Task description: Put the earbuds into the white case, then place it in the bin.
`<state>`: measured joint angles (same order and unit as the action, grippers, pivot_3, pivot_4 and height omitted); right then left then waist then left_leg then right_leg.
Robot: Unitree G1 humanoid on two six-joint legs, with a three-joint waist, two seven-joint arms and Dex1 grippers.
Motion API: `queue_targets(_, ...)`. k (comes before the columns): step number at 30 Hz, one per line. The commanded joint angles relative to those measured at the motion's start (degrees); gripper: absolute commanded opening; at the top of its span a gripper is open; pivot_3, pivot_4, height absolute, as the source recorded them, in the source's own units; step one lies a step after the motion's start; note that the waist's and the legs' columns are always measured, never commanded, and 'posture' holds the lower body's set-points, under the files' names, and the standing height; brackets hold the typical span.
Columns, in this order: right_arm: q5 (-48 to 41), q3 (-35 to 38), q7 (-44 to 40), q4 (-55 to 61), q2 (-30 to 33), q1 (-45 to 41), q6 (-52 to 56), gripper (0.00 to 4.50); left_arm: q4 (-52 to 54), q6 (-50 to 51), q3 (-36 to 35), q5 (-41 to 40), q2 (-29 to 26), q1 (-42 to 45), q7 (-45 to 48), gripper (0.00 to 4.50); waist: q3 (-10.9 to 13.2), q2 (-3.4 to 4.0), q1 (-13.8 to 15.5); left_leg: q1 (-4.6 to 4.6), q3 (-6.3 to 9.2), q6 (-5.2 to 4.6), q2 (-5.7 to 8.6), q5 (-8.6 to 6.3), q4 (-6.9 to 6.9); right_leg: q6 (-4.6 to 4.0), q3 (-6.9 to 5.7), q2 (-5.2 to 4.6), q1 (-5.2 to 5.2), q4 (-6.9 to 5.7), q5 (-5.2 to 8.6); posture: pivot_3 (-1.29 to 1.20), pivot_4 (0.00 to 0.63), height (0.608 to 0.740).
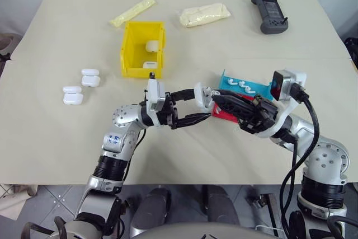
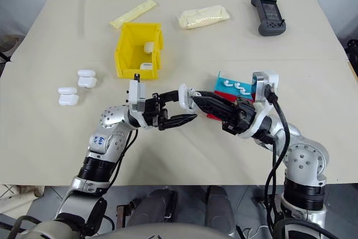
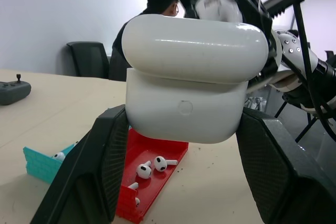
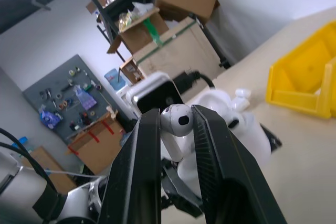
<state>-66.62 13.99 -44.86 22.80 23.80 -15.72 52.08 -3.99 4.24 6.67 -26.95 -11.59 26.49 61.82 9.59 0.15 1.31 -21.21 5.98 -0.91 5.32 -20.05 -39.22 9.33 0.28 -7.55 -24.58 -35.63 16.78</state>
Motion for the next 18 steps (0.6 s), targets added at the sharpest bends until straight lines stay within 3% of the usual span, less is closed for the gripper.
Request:
queue_targets(1,0.7,-1.1,-0.1,1.8,0.5,-0.3,-2.2,0.49,2.5,-0.3,-0.4,-1.3,0.4,0.4,0.1,2.74,0.0,0.00,0.0,0.00,0.00,0.00,-0.01,0.00,0.00,0.00,-0.01,0.01,0.00,0.00,0.00,0.00,0.150,0.740)
queue_targets(18,4.4,-7.2,-3.3,2.1,5.2,-0.3,-4.4,0.49,2.1,-0.8,-0.8,-1.1,0.6,0.5,0.1,2.74,0.0,0.00,0.0,0.00,0.00,0.00,0.00,0.00,0.00,0.00,-0.01,0.00,0.01,0.04,0.00,0.00,0.150,0.740)
